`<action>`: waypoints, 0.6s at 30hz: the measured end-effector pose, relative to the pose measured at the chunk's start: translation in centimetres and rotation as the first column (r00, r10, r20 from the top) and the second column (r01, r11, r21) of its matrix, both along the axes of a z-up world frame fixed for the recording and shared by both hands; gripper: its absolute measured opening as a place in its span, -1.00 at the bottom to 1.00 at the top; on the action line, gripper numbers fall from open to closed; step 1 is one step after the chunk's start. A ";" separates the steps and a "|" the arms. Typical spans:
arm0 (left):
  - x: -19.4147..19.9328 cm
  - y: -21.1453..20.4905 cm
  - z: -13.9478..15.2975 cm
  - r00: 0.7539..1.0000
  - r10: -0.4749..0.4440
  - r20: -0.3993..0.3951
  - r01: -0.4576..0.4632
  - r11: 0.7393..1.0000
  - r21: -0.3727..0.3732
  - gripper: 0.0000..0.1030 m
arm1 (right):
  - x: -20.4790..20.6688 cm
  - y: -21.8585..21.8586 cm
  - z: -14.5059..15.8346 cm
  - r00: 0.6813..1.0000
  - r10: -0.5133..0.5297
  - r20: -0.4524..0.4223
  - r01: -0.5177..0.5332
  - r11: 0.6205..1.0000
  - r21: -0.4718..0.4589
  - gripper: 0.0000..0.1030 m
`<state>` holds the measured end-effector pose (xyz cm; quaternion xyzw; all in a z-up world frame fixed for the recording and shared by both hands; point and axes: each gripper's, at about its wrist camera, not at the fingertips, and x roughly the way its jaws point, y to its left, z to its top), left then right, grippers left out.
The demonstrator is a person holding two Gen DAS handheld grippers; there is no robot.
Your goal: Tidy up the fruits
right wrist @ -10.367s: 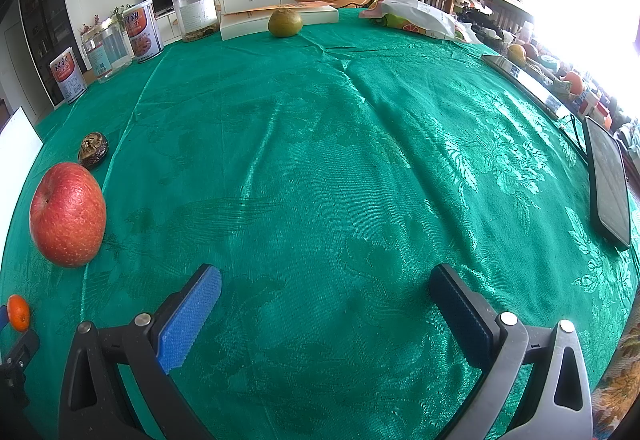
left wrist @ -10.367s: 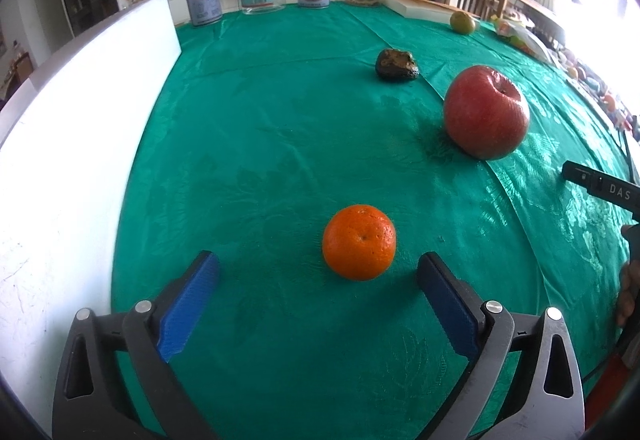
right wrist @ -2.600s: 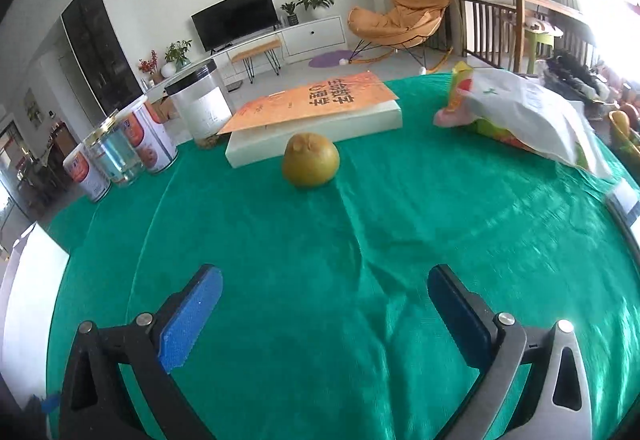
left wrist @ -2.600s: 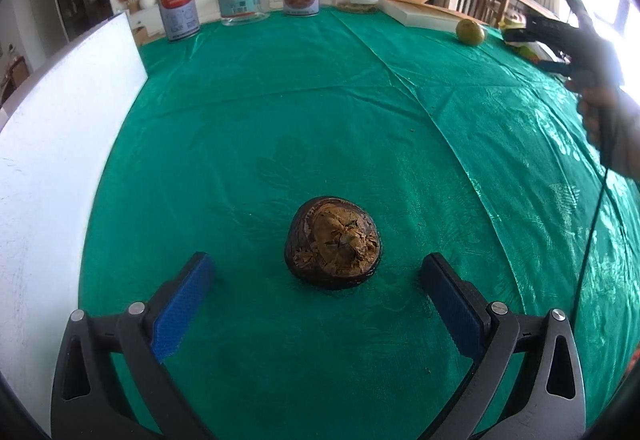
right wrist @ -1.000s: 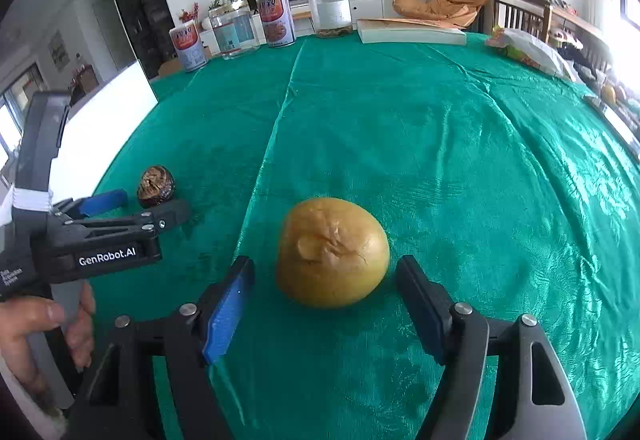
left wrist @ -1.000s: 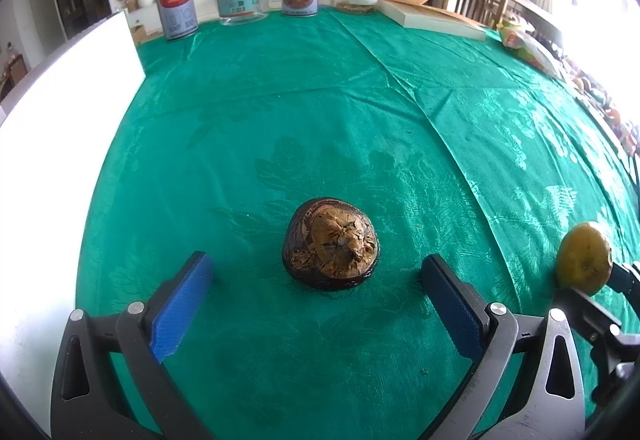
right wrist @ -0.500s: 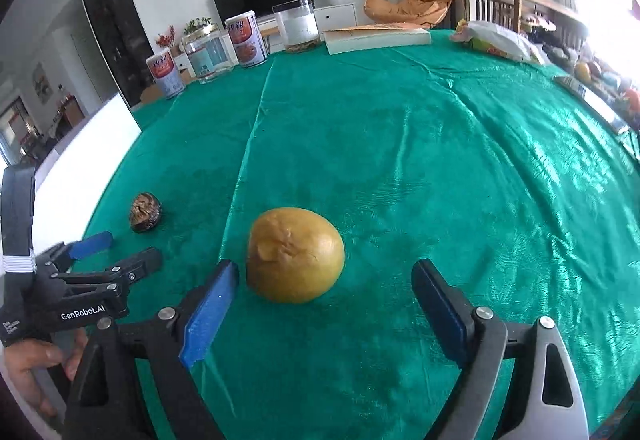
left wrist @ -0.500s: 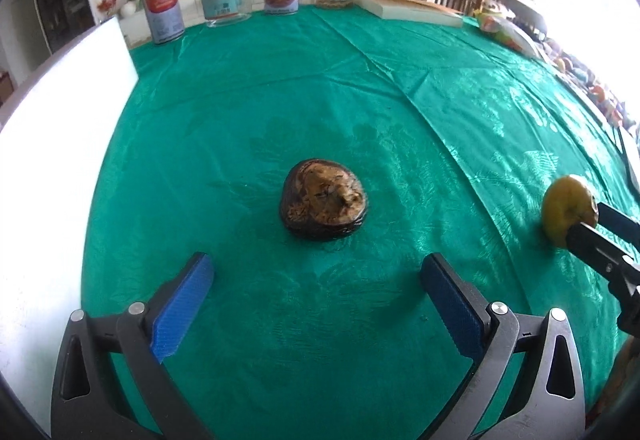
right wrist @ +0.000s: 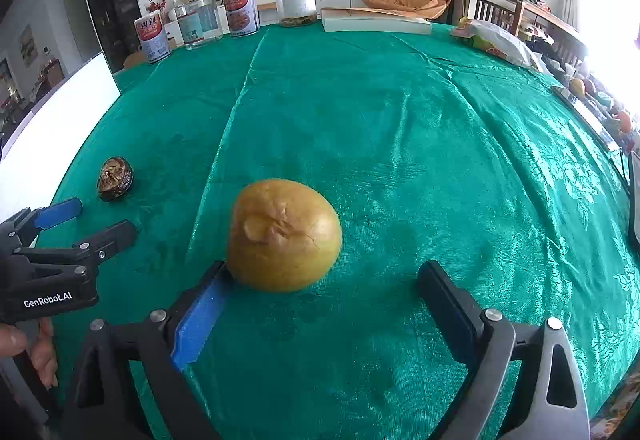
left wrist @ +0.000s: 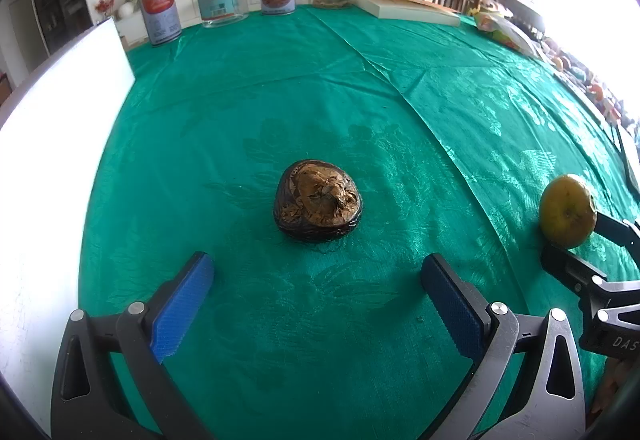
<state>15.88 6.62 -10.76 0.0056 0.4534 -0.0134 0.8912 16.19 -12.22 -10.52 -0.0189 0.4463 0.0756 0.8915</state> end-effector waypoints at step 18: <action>0.1 0.0 0.0 1.000 0.000 0.000 0.000 1.000 0.000 0.99 | 0.1 0.7 -0.2 1.000 0.016 -0.017 -0.017 0.999 -0.038 1.00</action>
